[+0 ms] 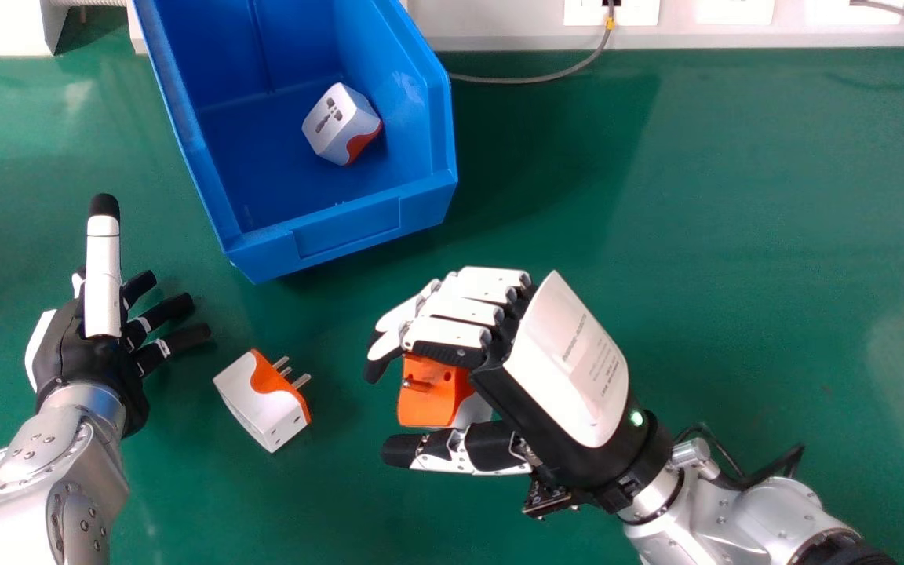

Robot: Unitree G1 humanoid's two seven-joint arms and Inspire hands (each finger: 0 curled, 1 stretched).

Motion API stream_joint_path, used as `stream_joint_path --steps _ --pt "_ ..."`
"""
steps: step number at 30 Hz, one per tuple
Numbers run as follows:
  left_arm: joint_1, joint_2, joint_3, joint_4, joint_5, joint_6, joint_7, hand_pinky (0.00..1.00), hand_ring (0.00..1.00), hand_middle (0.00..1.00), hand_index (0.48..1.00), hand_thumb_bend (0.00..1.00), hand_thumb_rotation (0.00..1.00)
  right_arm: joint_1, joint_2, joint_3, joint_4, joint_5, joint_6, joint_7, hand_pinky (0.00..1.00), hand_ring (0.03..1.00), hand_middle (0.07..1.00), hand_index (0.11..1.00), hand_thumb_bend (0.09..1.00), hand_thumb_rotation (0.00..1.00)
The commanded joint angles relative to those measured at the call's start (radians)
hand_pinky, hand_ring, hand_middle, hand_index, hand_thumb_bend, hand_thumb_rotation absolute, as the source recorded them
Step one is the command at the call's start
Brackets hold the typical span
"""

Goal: Pick all objects and put in blue box

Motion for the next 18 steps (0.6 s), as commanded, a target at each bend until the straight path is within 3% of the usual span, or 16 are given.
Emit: stream_joint_path --steps 1,10,16,18 --pt "0.002 -0.003 -0.003 -0.009 0.000 0.011 0.006 0.69 0.79 0.92 0.998 0.85 0.92 -0.026 -0.003 -0.003 0.000 0.005 0.004 -0.051 0.38 0.500 0.556 0.491 0.494 0.00" --pt "-0.002 -0.009 -0.011 0.003 0.003 0.000 0.007 0.69 0.79 0.92 0.998 0.85 0.92 -0.034 -0.012 0.001 0.012 0.005 -0.002 -0.088 0.38 0.501 0.555 0.489 0.494 0.00" --pt "-0.012 -0.016 -0.020 0.028 0.005 -0.019 0.013 0.69 0.79 0.92 0.999 0.85 0.92 -0.055 -0.019 0.013 0.030 -0.020 -0.012 -0.214 0.39 0.501 0.554 0.486 0.494 0.00" --pt "-0.021 -0.016 -0.023 0.052 0.008 -0.034 0.013 0.69 0.79 0.92 0.999 0.85 0.92 -0.086 -0.003 0.026 0.071 -0.036 -0.002 -0.276 0.39 0.499 0.551 0.484 0.495 0.00"
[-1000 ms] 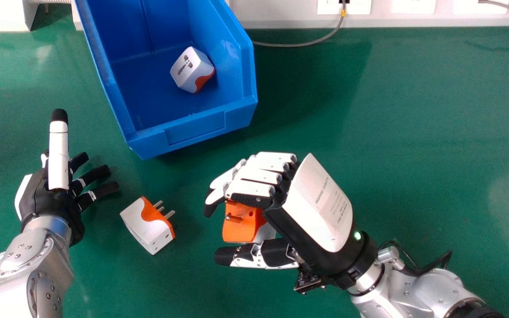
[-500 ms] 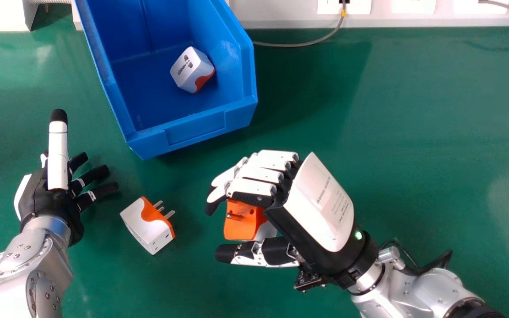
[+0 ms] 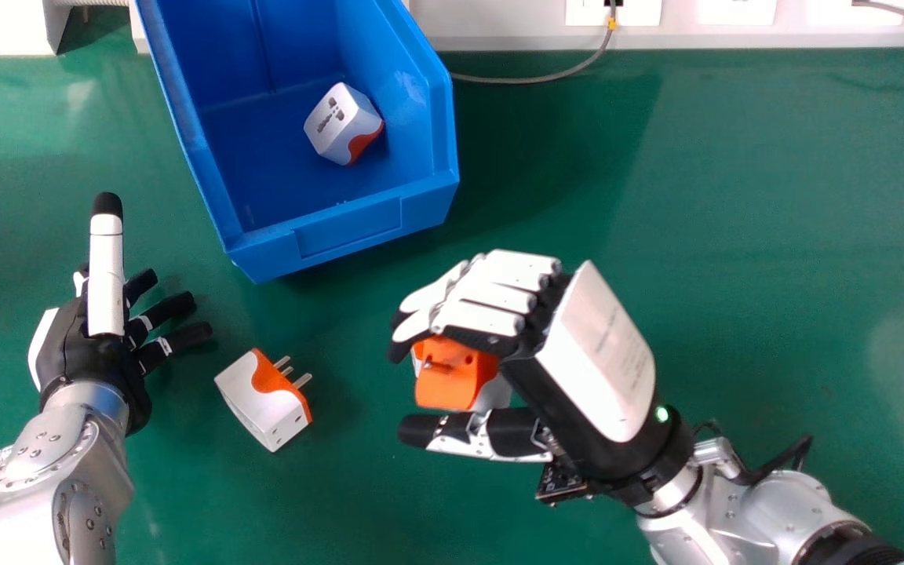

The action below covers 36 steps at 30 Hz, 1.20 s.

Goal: Pick all objects and put in blue box

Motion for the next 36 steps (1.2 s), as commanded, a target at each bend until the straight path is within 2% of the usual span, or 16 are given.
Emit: stream_joint_path --steps 1,6,9,13,20,26,29,33,36 --pt "-0.013 -0.009 -0.010 0.036 0.007 -0.010 0.003 0.69 0.79 0.92 0.999 0.85 0.92 -0.061 0.024 0.014 0.037 -0.017 0.008 -0.116 0.39 0.498 0.549 0.483 0.495 0.00" --pt "-0.022 -0.016 -0.014 0.049 0.011 -0.022 0.009 0.68 0.78 0.92 0.999 0.85 0.92 -0.123 0.041 0.023 0.104 -0.022 0.026 -0.173 0.39 0.495 0.545 0.483 0.496 0.00" --pt "-0.030 -0.015 -0.013 0.072 0.010 -0.037 0.008 0.68 0.78 0.92 1.000 0.85 0.92 -0.153 0.042 0.005 0.102 -0.012 0.042 -0.174 0.39 0.496 0.546 0.484 0.496 0.00" --pt "-0.034 -0.013 -0.015 0.087 0.012 -0.049 0.009 0.68 0.78 0.92 0.999 0.84 0.92 -0.206 0.051 -0.006 0.111 -0.004 0.066 -0.174 0.39 0.495 0.548 0.486 0.495 0.00" --pt "-0.032 -0.019 -0.020 0.078 0.012 -0.046 0.020 0.68 0.78 0.92 0.999 0.84 0.92 -0.274 0.074 -0.015 0.120 0.010 0.098 -0.168 0.39 0.493 0.552 0.488 0.495 0.00" --pt "-0.030 -0.015 -0.021 0.097 0.012 -0.066 0.012 0.68 0.78 0.92 0.999 0.84 0.92 -0.385 0.106 -0.046 0.161 0.039 0.103 -0.130 0.39 0.493 0.554 0.489 0.495 0.00" --pt "-0.033 -0.015 -0.024 0.108 0.014 -0.074 0.012 0.68 0.77 0.92 0.999 0.84 0.92 -0.451 0.134 -0.051 0.224 0.060 0.099 -0.110 0.38 0.494 0.555 0.489 0.495 0.00" --pt "-0.033 -0.017 -0.028 0.116 0.015 -0.084 0.012 0.68 0.77 0.92 0.999 0.83 0.92 -0.545 0.178 -0.061 0.339 0.097 0.104 -0.048 0.38 0.494 0.556 0.489 0.495 0.00" --pt "-0.032 -0.017 -0.032 0.111 0.015 -0.082 0.012 0.68 0.77 0.92 0.999 0.83 0.92 -0.594 0.207 -0.067 0.402 0.124 0.129 0.035 0.38 0.491 0.554 0.489 0.496 0.00"
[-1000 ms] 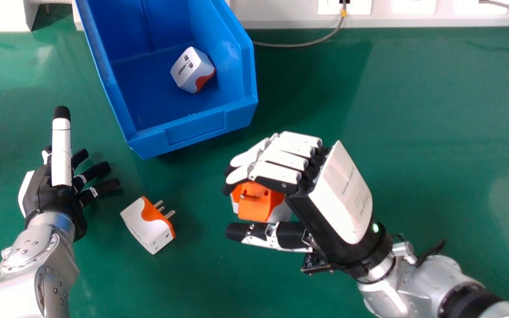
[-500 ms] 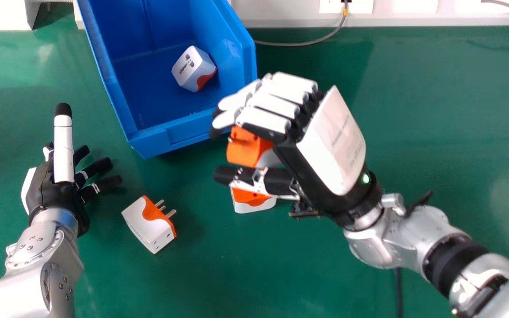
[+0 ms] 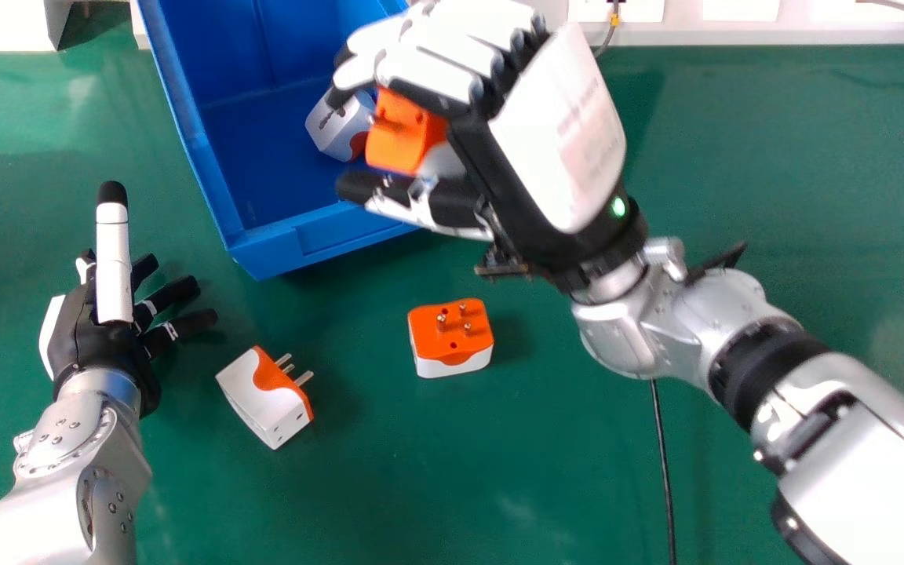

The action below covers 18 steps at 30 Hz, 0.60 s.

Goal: Pick all objects and put in blue box

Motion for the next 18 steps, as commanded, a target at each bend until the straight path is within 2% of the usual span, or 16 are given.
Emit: stream_joint_path --steps 1,4,7,14,18 --pt "0.013 -0.008 -0.017 0.012 0.006 0.020 -0.005 0.68 0.77 0.92 0.999 0.83 0.92 -0.077 0.025 -0.020 0.037 0.045 0.030 0.074 0.38 0.491 0.554 0.489 0.496 0.00" --pt "0.019 -0.006 -0.019 0.012 0.005 0.015 -0.011 0.68 0.77 0.92 0.999 0.83 0.92 -0.122 0.041 -0.020 0.071 0.066 0.077 0.210 0.38 0.489 0.551 0.486 0.496 0.00" --pt "0.029 -0.009 -0.023 -0.002 0.005 0.018 -0.013 0.68 0.77 0.92 0.999 0.83 0.92 -0.159 0.039 0.011 0.083 0.041 0.130 0.302 0.38 0.487 0.549 0.485 0.497 0.00" --pt "0.039 -0.014 -0.028 -0.022 0.007 0.029 -0.006 0.68 0.77 0.92 1.000 0.82 0.92 -0.282 -0.017 0.200 0.112 -0.129 0.252 0.481 0.37 0.484 0.549 0.491 0.496 0.00" --pt "0.039 -0.018 -0.031 -0.025 0.009 0.032 -0.002 0.67 0.77 0.91 1.000 0.82 0.92 -0.312 -0.033 0.255 0.118 -0.175 0.278 0.523 0.37 0.492 0.548 0.480 0.496 0.00"
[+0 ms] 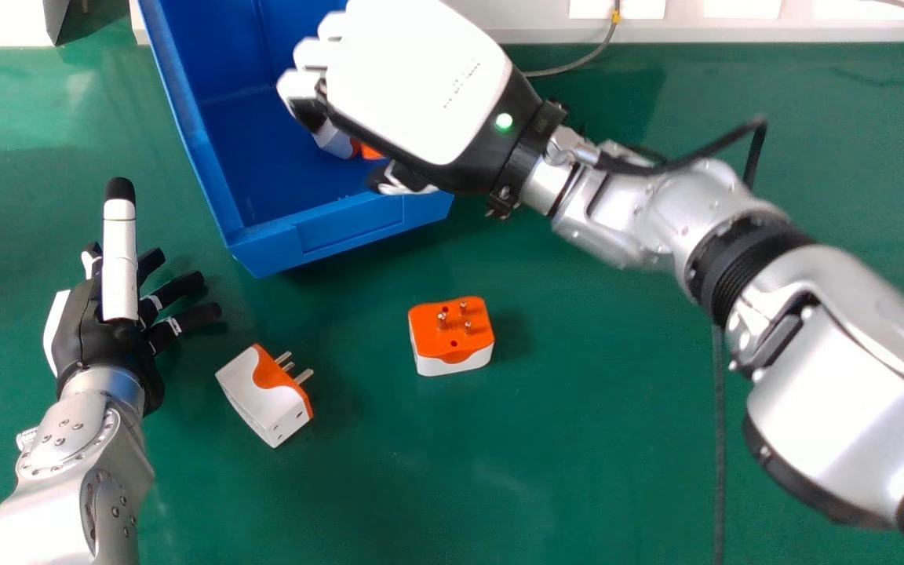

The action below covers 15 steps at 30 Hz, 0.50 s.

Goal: Pick all objects and put in blue box

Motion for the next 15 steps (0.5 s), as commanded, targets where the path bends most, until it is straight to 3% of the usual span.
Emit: stream_joint_path --steps 1,15 --pt "0.022 -0.014 -0.016 0.012 0.008 0.027 0.000 0.67 0.77 0.91 1.000 0.82 0.92 -0.064 -0.017 0.018 0.000 -0.004 0.022 0.011 0.37 0.492 0.548 0.480 0.496 0.00" --pt "0.013 -0.017 -0.013 0.014 0.004 0.039 0.010 0.67 0.77 0.91 0.999 0.82 0.92 -0.149 0.000 0.011 0.001 0.030 0.032 0.059 0.37 0.507 0.527 0.478 0.497 0.00"
